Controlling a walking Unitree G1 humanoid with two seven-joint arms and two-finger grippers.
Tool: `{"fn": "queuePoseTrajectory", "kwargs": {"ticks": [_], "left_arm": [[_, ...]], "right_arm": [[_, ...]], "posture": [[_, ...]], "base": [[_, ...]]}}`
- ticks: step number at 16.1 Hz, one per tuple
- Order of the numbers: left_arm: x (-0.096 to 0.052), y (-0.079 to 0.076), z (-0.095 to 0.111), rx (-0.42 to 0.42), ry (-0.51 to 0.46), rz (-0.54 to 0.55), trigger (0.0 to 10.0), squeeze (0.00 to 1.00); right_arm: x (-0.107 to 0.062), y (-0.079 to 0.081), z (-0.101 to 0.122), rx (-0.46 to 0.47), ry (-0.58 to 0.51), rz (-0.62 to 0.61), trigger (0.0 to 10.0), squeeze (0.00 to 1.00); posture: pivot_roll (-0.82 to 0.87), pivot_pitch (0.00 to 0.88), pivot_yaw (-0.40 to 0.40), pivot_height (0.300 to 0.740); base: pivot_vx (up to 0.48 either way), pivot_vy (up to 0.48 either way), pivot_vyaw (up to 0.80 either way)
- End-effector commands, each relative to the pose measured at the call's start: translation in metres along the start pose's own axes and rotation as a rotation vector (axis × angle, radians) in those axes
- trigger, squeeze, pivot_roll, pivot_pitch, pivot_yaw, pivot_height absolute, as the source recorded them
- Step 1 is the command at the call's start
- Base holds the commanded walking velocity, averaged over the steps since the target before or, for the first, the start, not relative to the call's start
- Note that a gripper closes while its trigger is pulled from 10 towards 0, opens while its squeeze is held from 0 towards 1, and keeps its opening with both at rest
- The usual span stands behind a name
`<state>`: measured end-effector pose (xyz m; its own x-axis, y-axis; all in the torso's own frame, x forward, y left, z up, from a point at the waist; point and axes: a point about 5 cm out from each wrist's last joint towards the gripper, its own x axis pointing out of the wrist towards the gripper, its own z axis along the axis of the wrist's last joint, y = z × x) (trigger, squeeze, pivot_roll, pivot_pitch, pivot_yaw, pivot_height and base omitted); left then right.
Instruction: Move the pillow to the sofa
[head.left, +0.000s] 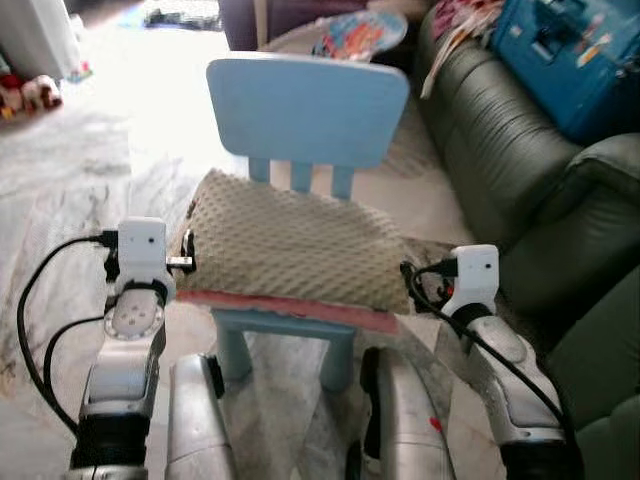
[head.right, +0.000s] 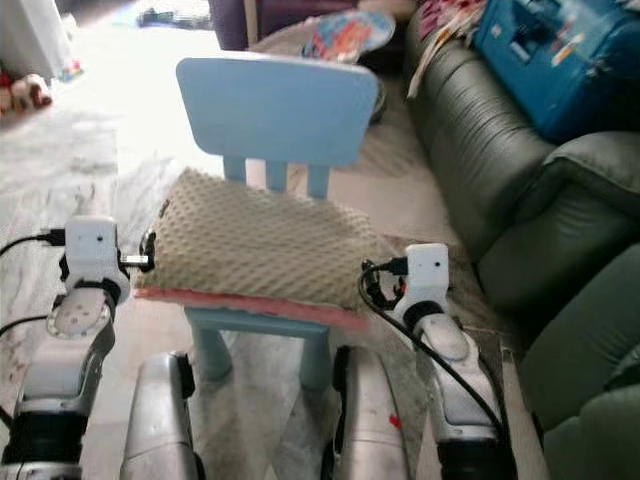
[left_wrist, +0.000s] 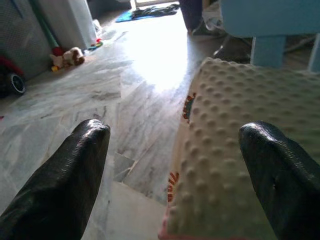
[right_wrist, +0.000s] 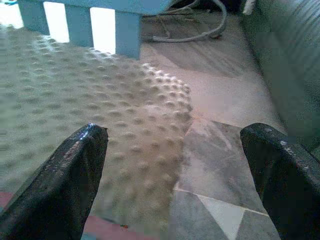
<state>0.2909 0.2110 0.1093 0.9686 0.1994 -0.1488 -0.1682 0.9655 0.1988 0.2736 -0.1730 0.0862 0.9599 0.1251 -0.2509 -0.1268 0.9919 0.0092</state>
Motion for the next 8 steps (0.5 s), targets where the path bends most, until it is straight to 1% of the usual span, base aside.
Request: {"fn": "queuePoseTrajectory", "kwargs": {"ticks": [1, 2, 3, 4, 5, 6, 7, 8], "left_arm": [[0.000, 0.002, -0.002, -0.008, 0.005, 0.002, 10.0, 0.00], [0.003, 0.005, -0.002, -0.017, 0.007, 0.013, 10.0, 0.00], [0.005, 0.008, -0.002, -0.019, 0.010, 0.038, 10.0, 0.56], [0.005, 0.009, 0.001, -0.046, 0.005, 0.046, 10.0, 1.00], [0.009, 0.008, 0.006, -0.059, -0.007, 0.053, 10.0, 1.00], [0.010, 0.008, 0.007, -0.058, -0.009, 0.059, 10.0, 1.00], [0.012, 0.006, 0.010, -0.076, -0.022, 0.055, 10.0, 1.00], [0.016, 0.003, 0.015, -0.088, -0.045, 0.039, 10.0, 1.00]], "right_arm": [[-0.001, -0.001, 0.000, 0.005, 0.000, 0.002, 10.0, 0.00], [0.001, 0.000, 0.001, 0.016, -0.006, 0.024, 10.0, 0.00], [0.001, 0.001, 0.003, 0.031, -0.019, 0.037, 10.0, 0.95], [0.001, 0.000, 0.003, 0.032, -0.019, 0.040, 10.0, 1.00], [0.006, 0.000, 0.006, 0.039, -0.031, 0.051, 10.0, 1.00], [0.007, 0.000, 0.007, 0.043, -0.037, 0.057, 10.0, 1.00], [0.010, 0.002, 0.012, 0.048, -0.060, 0.062, 10.0, 1.00], [0.016, 0.003, 0.017, 0.050, -0.077, 0.073, 10.0, 1.00]], "posture": [[-0.02, 0.036, -0.062, 0.450], [-0.02, 0.049, -0.062, 0.450], [-0.02, 0.063, -0.063, 0.450], [-0.02, 0.076, -0.065, 0.450], [-0.02, 0.098, -0.064, 0.450], [-0.02, 0.103, -0.065, 0.450], [-0.03, 0.115, -0.065, 0.450], [-0.03, 0.127, -0.065, 0.450]], "base": [[0.000, 0.000, 0.00], [0.000, 0.000, 0.00], [0.000, 0.000, 0.00], [0.000, 0.000, 0.00], [0.000, 0.000, 0.00], [0.000, 0.000, 0.00], [0.000, 0.000, 0.00], [0.000, 0.000, 0.00]]}}
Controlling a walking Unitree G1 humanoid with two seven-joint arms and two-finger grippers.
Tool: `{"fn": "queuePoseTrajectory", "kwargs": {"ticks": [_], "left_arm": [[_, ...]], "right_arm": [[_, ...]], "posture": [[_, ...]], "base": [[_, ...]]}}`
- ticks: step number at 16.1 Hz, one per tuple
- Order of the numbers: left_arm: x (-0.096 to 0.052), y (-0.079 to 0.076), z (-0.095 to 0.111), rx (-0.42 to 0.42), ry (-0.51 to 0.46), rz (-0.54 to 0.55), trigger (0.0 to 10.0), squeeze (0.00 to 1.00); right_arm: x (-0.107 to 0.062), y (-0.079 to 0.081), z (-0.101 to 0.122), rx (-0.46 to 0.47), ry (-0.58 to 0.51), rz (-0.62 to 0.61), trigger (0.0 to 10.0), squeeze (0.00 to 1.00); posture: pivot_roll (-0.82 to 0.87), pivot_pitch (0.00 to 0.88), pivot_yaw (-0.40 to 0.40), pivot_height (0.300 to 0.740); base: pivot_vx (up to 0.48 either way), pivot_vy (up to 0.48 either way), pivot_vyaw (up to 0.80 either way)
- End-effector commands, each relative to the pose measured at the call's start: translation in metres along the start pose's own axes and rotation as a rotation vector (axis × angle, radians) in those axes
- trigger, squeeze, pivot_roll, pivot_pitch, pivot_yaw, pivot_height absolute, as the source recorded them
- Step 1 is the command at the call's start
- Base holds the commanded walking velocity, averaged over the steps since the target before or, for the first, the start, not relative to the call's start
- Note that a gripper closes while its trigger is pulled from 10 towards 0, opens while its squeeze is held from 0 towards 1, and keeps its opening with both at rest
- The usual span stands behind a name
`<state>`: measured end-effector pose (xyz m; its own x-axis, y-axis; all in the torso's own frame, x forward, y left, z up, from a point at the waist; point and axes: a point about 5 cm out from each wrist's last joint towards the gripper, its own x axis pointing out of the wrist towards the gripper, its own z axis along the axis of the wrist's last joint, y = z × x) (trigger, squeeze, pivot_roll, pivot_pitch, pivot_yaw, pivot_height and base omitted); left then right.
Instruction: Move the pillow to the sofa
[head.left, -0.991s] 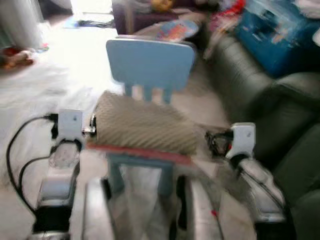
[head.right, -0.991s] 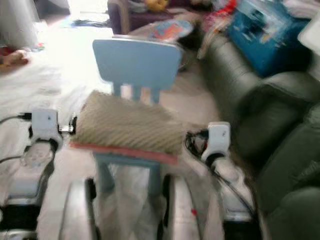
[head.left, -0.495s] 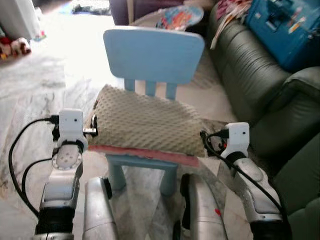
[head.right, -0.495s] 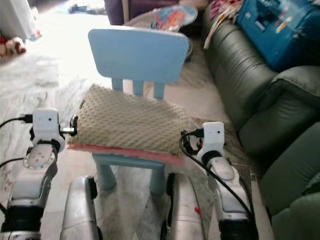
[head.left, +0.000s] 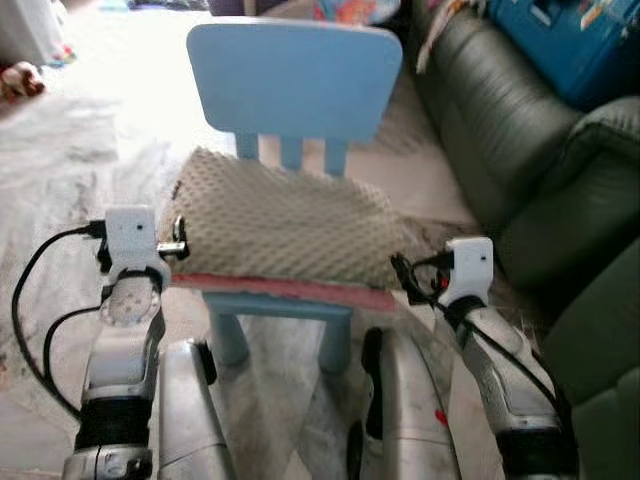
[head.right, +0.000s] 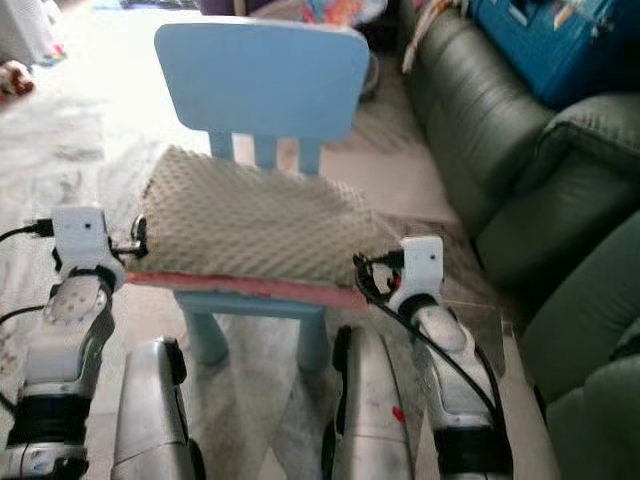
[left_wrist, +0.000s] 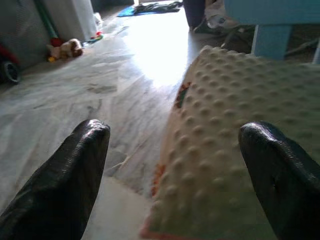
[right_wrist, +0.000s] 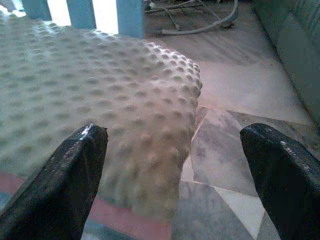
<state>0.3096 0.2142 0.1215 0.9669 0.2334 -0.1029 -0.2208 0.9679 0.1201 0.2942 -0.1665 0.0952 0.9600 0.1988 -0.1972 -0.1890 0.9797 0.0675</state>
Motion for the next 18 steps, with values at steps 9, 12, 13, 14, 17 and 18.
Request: {"fn": "queuePoseTrajectory", "kwargs": {"ticks": [9, 12, 13, 14, 17, 18], "left_arm": [[0.031, 0.006, 0.018, 0.019, -0.049, 0.048, 10.0, 0.86], [0.041, -0.004, 0.015, 0.025, -0.030, 0.011, 10.0, 0.00], [0.043, -0.005, 0.013, 0.034, -0.025, 0.009, 10.0, 0.00], [0.046, -0.007, 0.009, 0.040, -0.010, 0.007, 10.0, 0.00], [0.051, -0.004, -0.001, 0.068, 0.035, 0.018, 10.0, 0.00], [0.052, -0.003, -0.002, 0.070, 0.039, 0.020, 10.0, 0.00]], "right_arm": [[0.044, 0.032, 0.005, 0.097, 0.012, 0.199, 10.0, 1.00], [0.055, 0.039, -0.001, 0.057, 0.045, 0.204, 10.0, 1.00], [0.057, 0.042, -0.002, 0.032, 0.046, 0.209, 10.0, 1.00], [0.060, 0.045, -0.004, 0.004, 0.051, 0.208, 10.0, 0.95], [0.066, 0.046, -0.010, -0.078, 0.084, 0.167, 10.0, 0.00], [0.067, 0.047, -0.011, -0.083, 0.086, 0.163, 10.0, 0.00]], "posture": [[-0.01, 0.202, -0.088, 0.450], [0.01, 0.205, -0.094, 0.450], [0.01, 0.206, -0.095, 0.450], [0.01, 0.206, -0.096, 0.450], [0.00, 0.209, -0.101, 0.450], [0.00, 0.209, -0.101, 0.450]], "base": [[0.000, 0.000, 0.00], [0.000, 0.000, 0.00], [0.000, 0.000, 0.00], [0.000, 0.000, 0.00], [0.000, 0.000, 0.00], [0.000, 0.000, 0.00]]}}
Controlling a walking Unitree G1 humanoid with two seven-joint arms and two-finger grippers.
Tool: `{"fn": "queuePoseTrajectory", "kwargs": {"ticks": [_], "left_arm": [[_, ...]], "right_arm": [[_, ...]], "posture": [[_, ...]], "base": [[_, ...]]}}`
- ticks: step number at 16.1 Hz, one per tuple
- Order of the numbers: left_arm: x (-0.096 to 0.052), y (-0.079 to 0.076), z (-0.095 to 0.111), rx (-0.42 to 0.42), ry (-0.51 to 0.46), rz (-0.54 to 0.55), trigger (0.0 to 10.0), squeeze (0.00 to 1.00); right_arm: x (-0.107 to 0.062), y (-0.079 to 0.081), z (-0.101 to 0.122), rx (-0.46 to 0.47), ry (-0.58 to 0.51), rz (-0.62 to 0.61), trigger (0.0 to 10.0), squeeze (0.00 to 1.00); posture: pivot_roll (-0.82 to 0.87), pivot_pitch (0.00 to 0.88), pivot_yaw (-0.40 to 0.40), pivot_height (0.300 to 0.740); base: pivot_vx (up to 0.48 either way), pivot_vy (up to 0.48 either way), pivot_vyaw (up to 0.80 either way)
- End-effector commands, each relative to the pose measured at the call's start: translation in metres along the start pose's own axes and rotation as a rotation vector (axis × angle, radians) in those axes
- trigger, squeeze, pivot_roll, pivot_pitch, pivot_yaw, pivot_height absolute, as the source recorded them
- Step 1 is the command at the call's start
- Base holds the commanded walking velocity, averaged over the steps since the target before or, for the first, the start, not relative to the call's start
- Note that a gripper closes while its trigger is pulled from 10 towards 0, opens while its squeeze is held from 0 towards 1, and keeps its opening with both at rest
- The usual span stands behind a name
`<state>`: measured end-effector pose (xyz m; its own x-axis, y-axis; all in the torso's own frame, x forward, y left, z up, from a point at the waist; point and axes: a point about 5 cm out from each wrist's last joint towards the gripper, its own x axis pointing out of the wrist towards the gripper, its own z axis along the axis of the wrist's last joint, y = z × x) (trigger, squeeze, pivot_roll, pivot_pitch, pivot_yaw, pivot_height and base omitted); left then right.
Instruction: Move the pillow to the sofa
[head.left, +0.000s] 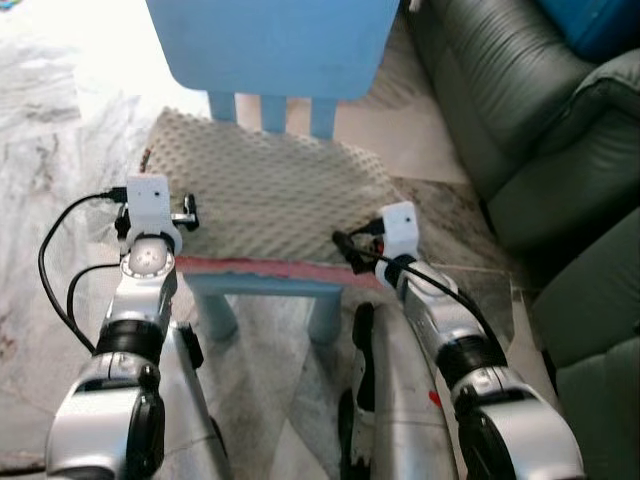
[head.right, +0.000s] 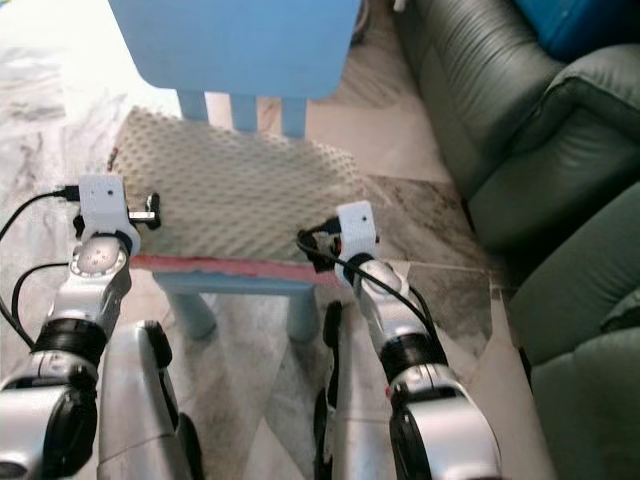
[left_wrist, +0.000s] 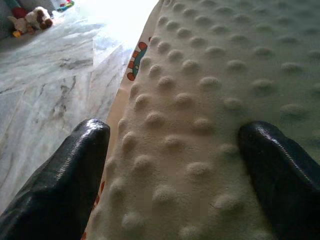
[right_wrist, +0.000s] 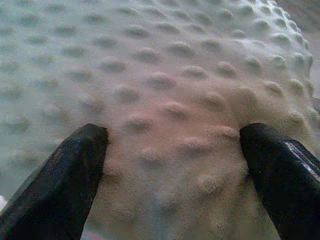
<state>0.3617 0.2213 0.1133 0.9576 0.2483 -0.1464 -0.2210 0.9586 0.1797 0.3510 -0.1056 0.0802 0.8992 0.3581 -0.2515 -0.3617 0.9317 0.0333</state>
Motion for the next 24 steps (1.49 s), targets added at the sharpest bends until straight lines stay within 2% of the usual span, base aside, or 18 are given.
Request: {"fn": "queuePoseTrajectory", "kwargs": {"ticks": [1, 2, 3, 8, 13, 18, 24], "left_arm": [[0.000, 0.003, -0.009, 0.025, 0.036, 0.006, 10.0, 0.00], [0.001, 0.003, -0.011, 0.036, 0.046, 0.005, 4.8, 0.00], [0.001, 0.003, -0.014, 0.032, 0.058, 0.002, 0.0, 0.00], [-0.001, 0.006, -0.026, 0.014, 0.097, 0.016, 0.0, 0.00], [0.000, 0.010, -0.029, 0.043, 0.113, 0.023, 0.0, 0.00], [0.001, 0.011, -0.029, 0.056, 0.112, 0.037, 0.0, 0.00], [-0.001, 0.009, -0.032, 0.050, 0.109, 0.038, 0.0, 0.00]], "right_arm": [[0.000, 0.000, -0.009, -0.003, 0.038, -0.024, 10.0, 0.00], [0.001, 0.000, -0.011, -0.012, 0.051, -0.032, 5.5, 0.00], [0.002, 0.000, -0.011, -0.010, 0.057, -0.038, 0.0, 0.00], [0.004, -0.007, -0.005, -0.009, 0.045, -0.068, 0.0, 0.00], [0.003, -0.019, -0.002, 0.000, 0.044, -0.122, 0.0, 0.00], [0.003, -0.016, -0.008, 0.004, 0.069, -0.102, 0.0, 0.00], [0.006, -0.007, -0.008, 0.021, 0.109, -0.022, 0.0, 0.00]], "posture": [[0.00, 0.201, -0.103, 0.450], [0.00, 0.202, -0.102, 0.450], [0.00, 0.202, -0.103, 0.450], [-0.01, 0.201, -0.107, 0.450], [-0.01, 0.197, -0.114, 0.450], [-0.01, 0.191, -0.118, 0.450], [-0.01, 0.193, -0.127, 0.450]], "base": [[0.000, 0.000, 0.00], [0.000, 0.000, 0.00], [0.000, 0.000, 0.00], [0.000, 0.000, 0.00], [0.000, 0.000, 0.00], [0.000, 0.000, 0.00], [0.000, 0.000, 0.00]]}}
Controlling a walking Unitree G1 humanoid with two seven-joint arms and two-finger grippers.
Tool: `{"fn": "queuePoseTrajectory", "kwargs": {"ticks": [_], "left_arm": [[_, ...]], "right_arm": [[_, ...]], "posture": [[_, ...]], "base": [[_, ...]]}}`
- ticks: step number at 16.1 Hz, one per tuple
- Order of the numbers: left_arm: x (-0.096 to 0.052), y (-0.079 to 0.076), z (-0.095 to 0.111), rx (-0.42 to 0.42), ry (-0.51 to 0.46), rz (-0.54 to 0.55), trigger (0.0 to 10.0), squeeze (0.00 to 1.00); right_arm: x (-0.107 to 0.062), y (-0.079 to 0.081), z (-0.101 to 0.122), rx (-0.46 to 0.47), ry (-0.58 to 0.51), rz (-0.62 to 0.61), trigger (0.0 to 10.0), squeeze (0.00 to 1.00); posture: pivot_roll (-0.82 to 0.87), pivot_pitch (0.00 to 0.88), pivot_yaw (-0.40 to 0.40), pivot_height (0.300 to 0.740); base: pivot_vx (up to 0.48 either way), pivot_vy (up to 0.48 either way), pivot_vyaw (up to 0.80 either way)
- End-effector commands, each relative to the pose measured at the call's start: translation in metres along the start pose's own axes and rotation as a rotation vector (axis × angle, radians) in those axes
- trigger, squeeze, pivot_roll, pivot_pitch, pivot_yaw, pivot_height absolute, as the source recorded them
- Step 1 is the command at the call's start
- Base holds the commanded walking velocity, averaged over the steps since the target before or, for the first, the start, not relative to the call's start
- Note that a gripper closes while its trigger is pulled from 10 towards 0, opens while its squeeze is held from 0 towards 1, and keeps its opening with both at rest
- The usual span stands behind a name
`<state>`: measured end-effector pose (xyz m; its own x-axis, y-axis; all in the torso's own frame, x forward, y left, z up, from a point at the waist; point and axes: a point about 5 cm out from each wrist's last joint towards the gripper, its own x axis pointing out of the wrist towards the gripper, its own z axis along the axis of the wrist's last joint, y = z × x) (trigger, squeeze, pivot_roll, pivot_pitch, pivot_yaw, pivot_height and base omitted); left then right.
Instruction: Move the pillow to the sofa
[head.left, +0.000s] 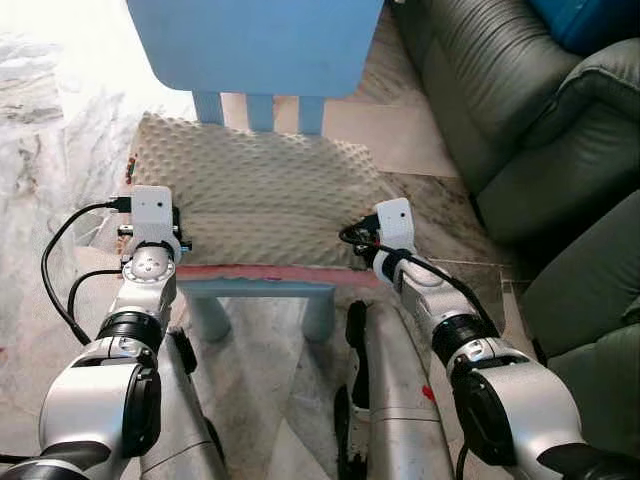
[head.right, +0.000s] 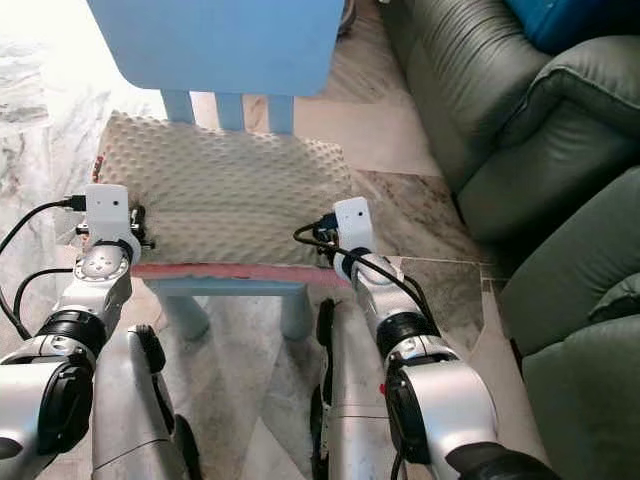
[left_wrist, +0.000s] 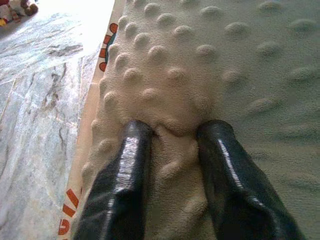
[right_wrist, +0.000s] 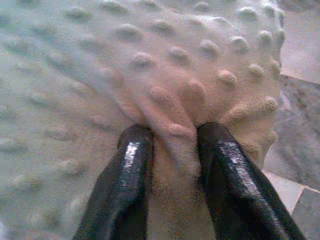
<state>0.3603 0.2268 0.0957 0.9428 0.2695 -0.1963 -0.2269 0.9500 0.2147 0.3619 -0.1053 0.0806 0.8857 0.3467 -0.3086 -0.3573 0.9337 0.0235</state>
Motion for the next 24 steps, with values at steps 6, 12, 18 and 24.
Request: {"fn": "queuePoseTrajectory", "kwargs": {"ticks": [6, 12, 18, 24], "left_arm": [[0.000, 0.010, 0.005, 0.116, -0.057, 0.088, 0.0, 0.00], [0.006, -0.002, 0.049, 0.061, -0.199, 0.121, 0.0, 0.00], [0.005, -0.009, 0.075, 0.114, -0.326, 0.143, 0.0, 0.00], [0.009, 0.005, 0.051, 0.087, -0.177, 0.140, 10.0, 1.00]], "right_arm": [[-0.001, -0.005, -0.006, 0.033, 0.058, -0.017, 0.0, 0.00], [0.004, -0.001, 0.010, -0.046, 0.037, 0.044, 0.0, 0.00], [0.001, -0.012, 0.021, -0.139, -0.007, 0.079, 0.0, 0.00], [-0.013, -0.031, -0.011, -0.108, 0.058, 0.004, 0.0, 0.00]], "posture": [[-0.01, 0.175, -0.126, 0.450], [-0.01, 0.051, -0.112, 0.450], [0.01, 0.000, -0.066, 0.450], [0.00, 0.000, -0.060, 0.450]], "base": [[0.000, 0.000, 0.00], [0.000, 0.000, 0.00], [0.000, 0.000, 0.00], [0.000, 0.000, 0.00]]}}
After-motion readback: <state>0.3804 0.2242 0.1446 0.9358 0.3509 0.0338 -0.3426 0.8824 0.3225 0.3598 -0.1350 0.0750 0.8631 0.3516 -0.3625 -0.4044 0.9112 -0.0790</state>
